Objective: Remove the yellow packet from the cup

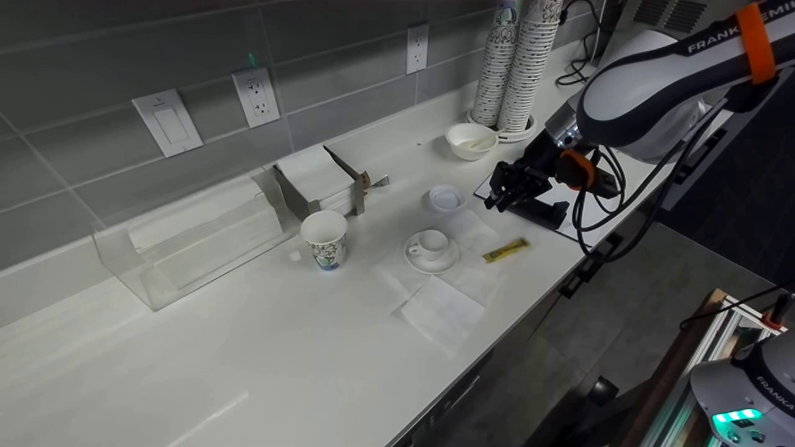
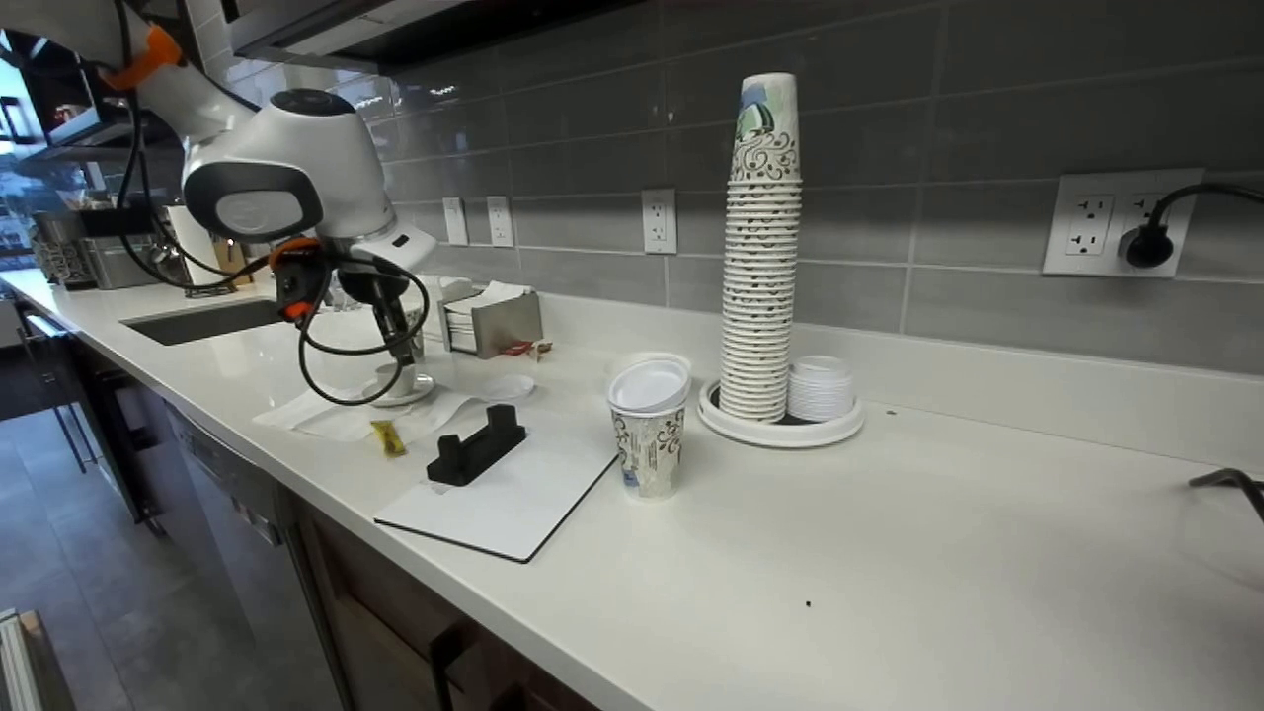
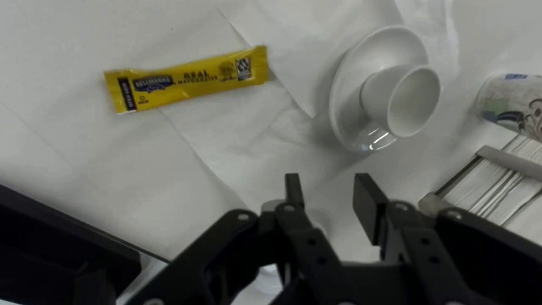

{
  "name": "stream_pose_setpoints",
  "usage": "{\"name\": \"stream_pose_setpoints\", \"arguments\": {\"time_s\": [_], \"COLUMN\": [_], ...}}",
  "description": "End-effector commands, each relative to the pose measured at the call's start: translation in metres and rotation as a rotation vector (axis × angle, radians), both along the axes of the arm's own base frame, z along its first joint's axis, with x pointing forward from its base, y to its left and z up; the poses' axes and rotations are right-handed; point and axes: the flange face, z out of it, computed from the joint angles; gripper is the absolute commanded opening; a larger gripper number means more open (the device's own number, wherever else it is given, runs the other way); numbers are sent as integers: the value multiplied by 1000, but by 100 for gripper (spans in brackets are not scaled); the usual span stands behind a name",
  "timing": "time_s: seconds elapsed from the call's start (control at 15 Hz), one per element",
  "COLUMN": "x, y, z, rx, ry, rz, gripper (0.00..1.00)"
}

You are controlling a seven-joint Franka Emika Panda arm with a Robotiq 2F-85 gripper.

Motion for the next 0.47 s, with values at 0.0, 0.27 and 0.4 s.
{"name": "stream_pose_setpoints", "arguments": {"time_s": [0.0,0.27,0.4], "x": [-8,-23,-10], "y": [-7,6,4], "z": [2,19,6], "rx": [-26,-146,-118], "ry": [9,92,90], "rz": [-119,-89,-85], "gripper": [68,95,85]}}
